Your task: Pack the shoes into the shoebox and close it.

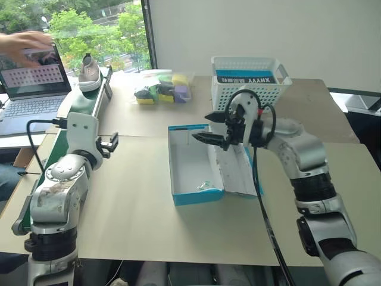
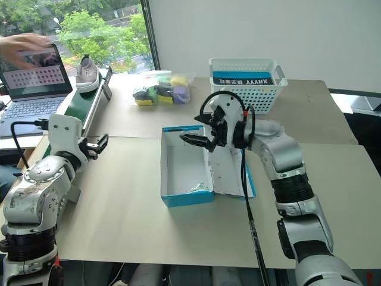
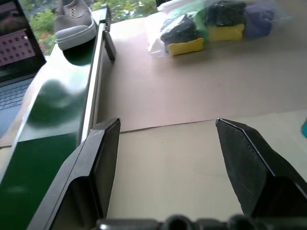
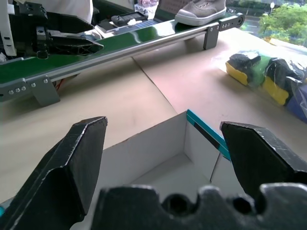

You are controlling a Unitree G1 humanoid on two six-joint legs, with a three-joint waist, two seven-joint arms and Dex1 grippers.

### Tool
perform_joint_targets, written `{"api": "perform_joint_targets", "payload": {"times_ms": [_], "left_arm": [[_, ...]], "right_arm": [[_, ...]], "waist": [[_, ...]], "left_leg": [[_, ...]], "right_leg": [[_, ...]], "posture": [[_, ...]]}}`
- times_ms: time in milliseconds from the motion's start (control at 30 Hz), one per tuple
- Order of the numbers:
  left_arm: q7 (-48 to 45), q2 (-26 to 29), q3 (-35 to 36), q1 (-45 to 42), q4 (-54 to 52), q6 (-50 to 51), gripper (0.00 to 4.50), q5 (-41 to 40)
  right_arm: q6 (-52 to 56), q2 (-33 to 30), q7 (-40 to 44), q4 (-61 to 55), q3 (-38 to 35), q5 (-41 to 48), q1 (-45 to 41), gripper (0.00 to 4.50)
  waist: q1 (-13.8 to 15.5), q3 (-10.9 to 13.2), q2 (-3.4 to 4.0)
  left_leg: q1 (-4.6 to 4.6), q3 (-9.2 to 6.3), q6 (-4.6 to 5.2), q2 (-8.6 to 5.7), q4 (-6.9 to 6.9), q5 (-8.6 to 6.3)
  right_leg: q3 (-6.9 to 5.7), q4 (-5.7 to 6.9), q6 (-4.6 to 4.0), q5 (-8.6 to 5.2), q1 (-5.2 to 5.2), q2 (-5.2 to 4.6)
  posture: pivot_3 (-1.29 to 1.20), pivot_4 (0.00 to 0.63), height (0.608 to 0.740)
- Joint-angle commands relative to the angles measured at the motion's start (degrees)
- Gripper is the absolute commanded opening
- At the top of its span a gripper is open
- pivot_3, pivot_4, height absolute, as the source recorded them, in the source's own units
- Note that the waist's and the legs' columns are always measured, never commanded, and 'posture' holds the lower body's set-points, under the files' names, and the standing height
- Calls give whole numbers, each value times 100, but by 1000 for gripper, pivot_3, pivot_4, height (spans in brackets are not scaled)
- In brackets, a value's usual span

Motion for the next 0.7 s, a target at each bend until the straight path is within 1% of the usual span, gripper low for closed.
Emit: {"api": "perform_joint_targets", "payload": {"times_ms": [33,167,333,467,700], "left_arm": [[311,-151,420,48,-76,-147,3376,165],[450,-277,776,283,-23,-244,3376,253],[407,-184,939,310,232,-451,3376,309],[400,-157,1054,259,403,-614,3376,303],[239,46,1427,95,1168,-1118,3376,193]], "right_arm": [[-161,69,85,-55,-70,27,-129,4469],[-134,125,252,-77,34,30,-87,4469],[-300,84,400,-85,463,-346,-68,4469],[-329,138,387,-89,536,-466,-71,4469],[-254,188,357,-222,527,-560,14,4469]], "waist": [[10,0,0],[14,-1,-2],[13,-2,-3],[13,-3,-5],[-8,-4,-7]], "left_leg": [[0,0,0,-1,0,0],[1,0,0,-1,3,0],[5,0,-1,0,11,0],[5,-1,-1,-1,25,0],[5,-1,-2,0,26,0]], "right_leg": [[0,2,0,0,0,-1],[0,7,0,0,0,-2],[0,24,-1,0,-2,0],[0,34,-1,0,-2,0],[-2,37,-1,0,-3,0]], "posture": [[0,150,740],[0,150,740],[0,150,740],[0,150,740],[0,150,740]]}}
